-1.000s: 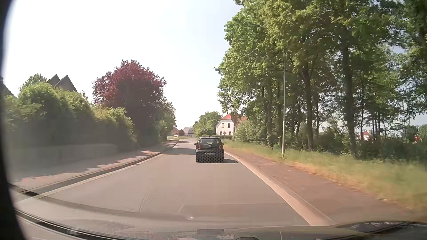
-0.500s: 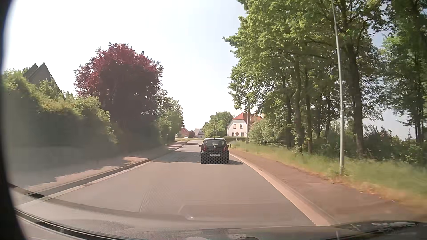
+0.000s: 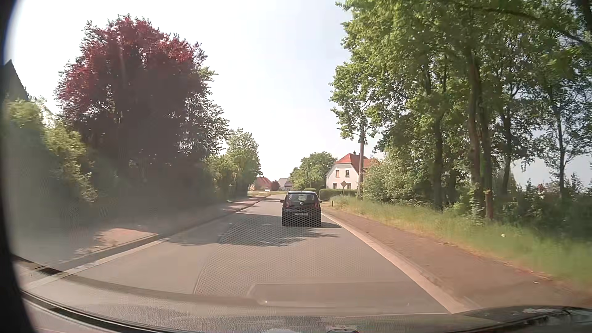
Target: Follow the waypoints while adhering to traffic rules and regulations
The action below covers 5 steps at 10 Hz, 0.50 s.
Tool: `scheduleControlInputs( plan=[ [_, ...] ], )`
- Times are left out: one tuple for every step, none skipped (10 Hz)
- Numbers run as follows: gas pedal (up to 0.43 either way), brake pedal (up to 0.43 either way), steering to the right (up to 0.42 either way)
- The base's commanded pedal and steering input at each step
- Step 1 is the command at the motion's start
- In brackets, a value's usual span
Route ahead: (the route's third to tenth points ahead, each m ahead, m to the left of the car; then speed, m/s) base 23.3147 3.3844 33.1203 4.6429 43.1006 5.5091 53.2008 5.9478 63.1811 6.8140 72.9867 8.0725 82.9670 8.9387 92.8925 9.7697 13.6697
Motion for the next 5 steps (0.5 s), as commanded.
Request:
scheduleControlInputs(
  plan=[
    [0.189,0.0,-0.019],
    [0.189,0.0,-0.014],
    [0.177,0.0,-0.01],
    [0.169,0.0,-0.01],
    [0.169,0.0,-0.012]
  ],
)
